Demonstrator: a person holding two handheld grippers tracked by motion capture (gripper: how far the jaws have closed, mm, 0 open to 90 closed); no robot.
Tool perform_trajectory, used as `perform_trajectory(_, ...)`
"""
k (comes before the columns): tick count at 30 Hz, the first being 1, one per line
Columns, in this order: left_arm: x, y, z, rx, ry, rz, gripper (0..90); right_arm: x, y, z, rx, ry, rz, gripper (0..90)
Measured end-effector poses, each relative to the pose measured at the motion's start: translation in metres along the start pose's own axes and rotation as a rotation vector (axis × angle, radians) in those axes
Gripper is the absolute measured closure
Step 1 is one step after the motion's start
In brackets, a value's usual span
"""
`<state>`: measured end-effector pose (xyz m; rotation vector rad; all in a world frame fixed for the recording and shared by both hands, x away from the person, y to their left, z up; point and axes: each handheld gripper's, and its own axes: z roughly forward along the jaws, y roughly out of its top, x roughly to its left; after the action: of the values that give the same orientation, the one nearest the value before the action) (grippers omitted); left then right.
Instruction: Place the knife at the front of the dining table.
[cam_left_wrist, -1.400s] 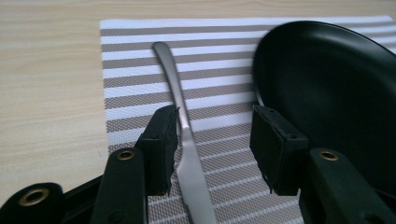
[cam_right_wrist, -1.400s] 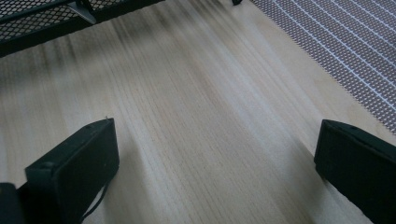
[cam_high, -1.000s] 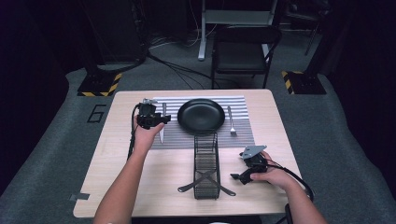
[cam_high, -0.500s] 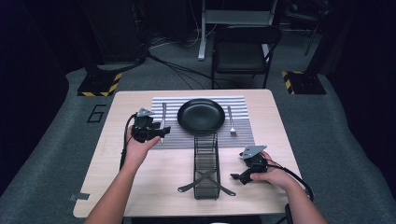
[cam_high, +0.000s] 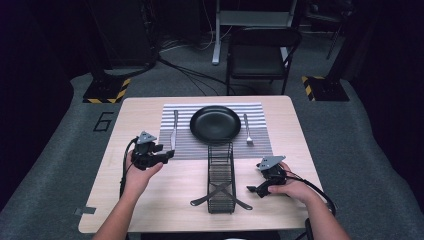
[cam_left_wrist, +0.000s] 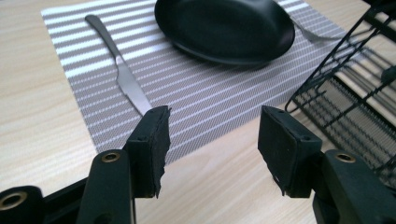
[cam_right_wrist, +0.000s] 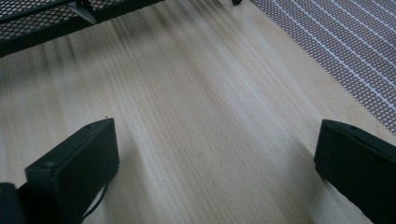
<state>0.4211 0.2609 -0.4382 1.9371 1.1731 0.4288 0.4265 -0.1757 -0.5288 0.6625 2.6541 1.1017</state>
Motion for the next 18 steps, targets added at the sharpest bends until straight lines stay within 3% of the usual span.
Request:
perform_trajectory(9,0.011,-0.034,0.012,0.037,0.014,-0.036,40.5,0.0,0.0,0.0,0.002,0.001,-0.003,0.0)
perform_trajectory(13,0.018,-0.046,0.018,0.031,0.049,-0.04,39.6,0.0,0.0,0.0,0.002,0.002,-0.008,0.0)
perform_trajectory(18,0.03,-0.061,0.027,0.071,0.103,-0.043,39.6,0.0,0.0,0.0,0.003,0.002,-0.008,0.0)
